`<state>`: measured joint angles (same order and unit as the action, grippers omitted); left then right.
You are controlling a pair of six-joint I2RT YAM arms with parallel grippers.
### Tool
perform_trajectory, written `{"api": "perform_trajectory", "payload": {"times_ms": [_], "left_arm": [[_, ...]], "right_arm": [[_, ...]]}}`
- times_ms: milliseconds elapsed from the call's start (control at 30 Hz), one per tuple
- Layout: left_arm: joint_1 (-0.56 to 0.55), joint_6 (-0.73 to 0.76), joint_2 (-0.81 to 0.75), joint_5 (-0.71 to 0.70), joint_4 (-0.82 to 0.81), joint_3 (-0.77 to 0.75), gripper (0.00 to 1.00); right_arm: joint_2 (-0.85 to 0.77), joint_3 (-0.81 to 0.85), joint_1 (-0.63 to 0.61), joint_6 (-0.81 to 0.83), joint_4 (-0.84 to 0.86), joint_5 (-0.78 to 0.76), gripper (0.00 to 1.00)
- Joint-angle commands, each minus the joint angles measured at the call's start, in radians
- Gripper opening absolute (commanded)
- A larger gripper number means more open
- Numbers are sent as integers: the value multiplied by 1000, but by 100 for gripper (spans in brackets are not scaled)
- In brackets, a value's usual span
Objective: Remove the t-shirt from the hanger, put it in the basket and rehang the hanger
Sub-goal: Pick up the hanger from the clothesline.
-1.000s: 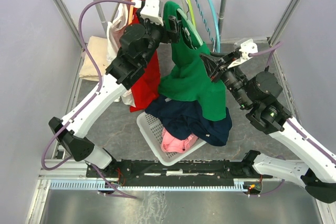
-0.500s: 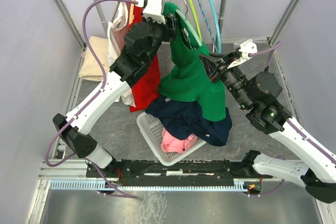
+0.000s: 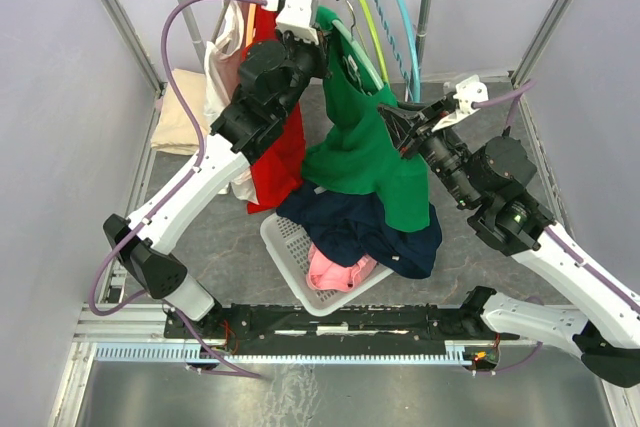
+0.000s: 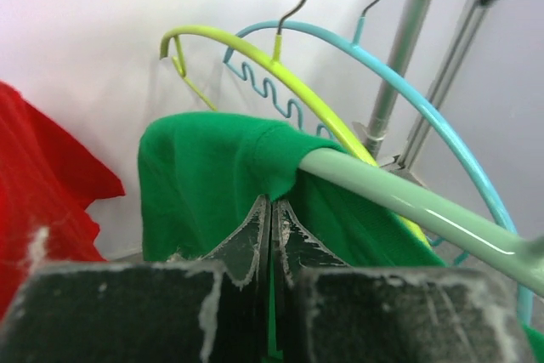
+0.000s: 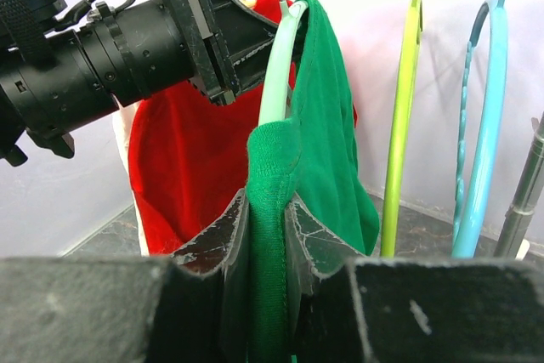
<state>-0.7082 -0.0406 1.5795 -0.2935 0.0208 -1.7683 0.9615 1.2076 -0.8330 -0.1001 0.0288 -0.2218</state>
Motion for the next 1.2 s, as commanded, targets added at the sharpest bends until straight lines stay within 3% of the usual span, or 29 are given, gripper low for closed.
{"api": "perform_trajectory", "payload": {"times_ms": [0, 267, 500, 600, 633, 733, 833, 1033, 1167], "left_arm": [[4, 6, -33, 157, -90, -21, 3], [3, -7, -96, 512, -95, -1, 3], [3, -18, -177, 668, -91, 76, 3], [3, -30, -192, 649, -73, 91, 3], [3, -32, -193, 620, -61, 87, 5], [3, -26, -192, 494, -26, 77, 31], [2, -19, -202, 387, -20, 85, 51], [3, 5, -243, 334, -177, 173, 62], [3, 38, -222, 353, -243, 170, 64]], "right_arm": [[-11, 13, 2, 8, 112, -9, 2], [12, -3, 2, 23, 134, -72, 2], [26, -10, 2, 24, 156, -110, 2], [22, -15, 2, 22, 161, -114, 2], [19, -18, 2, 21, 161, -114, 2], [13, -20, 2, 19, 161, -113, 2], [11, -22, 1, 20, 161, -113, 2], [10, -22, 2, 22, 161, -97, 2], [9, -25, 2, 19, 159, -76, 2]]}}
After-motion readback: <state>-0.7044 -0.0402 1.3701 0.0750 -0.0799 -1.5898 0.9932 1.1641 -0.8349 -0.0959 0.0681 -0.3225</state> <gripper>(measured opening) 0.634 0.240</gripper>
